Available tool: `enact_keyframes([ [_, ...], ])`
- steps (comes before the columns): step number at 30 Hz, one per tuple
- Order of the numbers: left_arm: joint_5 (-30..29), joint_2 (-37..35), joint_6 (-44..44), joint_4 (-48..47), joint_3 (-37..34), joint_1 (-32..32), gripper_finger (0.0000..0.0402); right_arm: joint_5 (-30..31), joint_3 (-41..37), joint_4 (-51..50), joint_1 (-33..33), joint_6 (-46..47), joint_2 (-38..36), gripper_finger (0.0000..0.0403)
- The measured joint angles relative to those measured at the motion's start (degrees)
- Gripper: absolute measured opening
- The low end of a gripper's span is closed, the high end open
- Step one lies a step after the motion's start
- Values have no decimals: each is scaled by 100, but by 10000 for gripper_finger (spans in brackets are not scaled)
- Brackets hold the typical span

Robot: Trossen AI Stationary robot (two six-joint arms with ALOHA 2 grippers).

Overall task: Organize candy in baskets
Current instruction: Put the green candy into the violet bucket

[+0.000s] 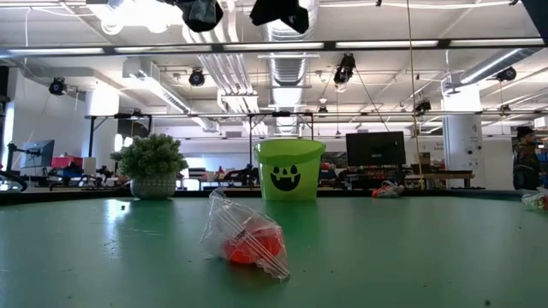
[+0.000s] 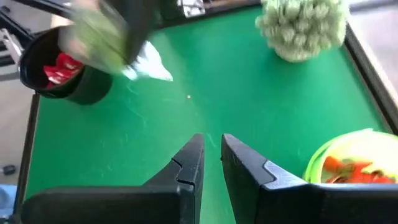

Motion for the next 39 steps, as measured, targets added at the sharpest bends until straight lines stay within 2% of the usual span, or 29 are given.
enact_keyframes([
  [14,-14,-234,-28,-143,88,0,0,297,-37,-42,10,-598,265,50],
  [19,-41,-147,-35,14,86,0,0,300,311,307,129,-534,211,50],
  [25,-55,-120,-41,135,86,0,0,201,714,468,419,-1340,191,50],
  [29,-58,-123,51,231,84,14,0,-5,799,498,576,-1399,202,50],
  [39,-67,-123,199,284,86,39,0,-3,772,487,601,-1429,202,50],
])
